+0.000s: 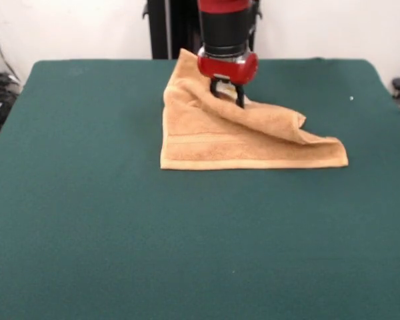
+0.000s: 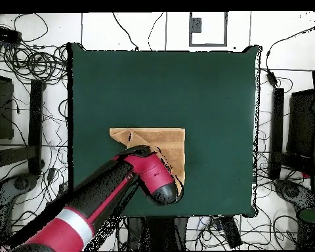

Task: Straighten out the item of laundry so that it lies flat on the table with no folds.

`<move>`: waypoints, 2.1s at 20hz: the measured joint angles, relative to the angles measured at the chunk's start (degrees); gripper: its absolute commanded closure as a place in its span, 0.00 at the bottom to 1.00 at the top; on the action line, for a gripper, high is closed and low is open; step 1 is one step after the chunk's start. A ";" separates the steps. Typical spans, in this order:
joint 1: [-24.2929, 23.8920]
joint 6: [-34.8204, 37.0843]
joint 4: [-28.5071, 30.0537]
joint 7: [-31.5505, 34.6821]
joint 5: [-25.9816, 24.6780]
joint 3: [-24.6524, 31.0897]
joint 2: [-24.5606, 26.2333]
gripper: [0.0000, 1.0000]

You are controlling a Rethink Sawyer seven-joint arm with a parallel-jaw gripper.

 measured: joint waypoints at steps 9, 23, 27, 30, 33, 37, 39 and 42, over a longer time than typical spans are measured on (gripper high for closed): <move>0.42 -7.87 1.06 0.00 -0.38 0.66 1.00 0.00; 0.68 -26.85 1.07 0.00 -0.33 -0.72 6.97 0.00; 0.67 -28.28 1.05 0.00 -0.20 -0.92 7.73 0.00; 0.59 -28.37 1.05 0.00 -0.15 -0.92 7.78 0.00; 0.54 -28.38 1.05 0.01 -0.12 -0.92 7.78 0.00; 0.52 -28.38 1.05 0.01 -0.08 -0.92 7.78 0.00; 0.45 -28.40 1.05 0.01 -0.07 -0.91 7.77 0.00; -0.04 -28.45 1.05 0.01 0.06 -0.89 7.77 0.00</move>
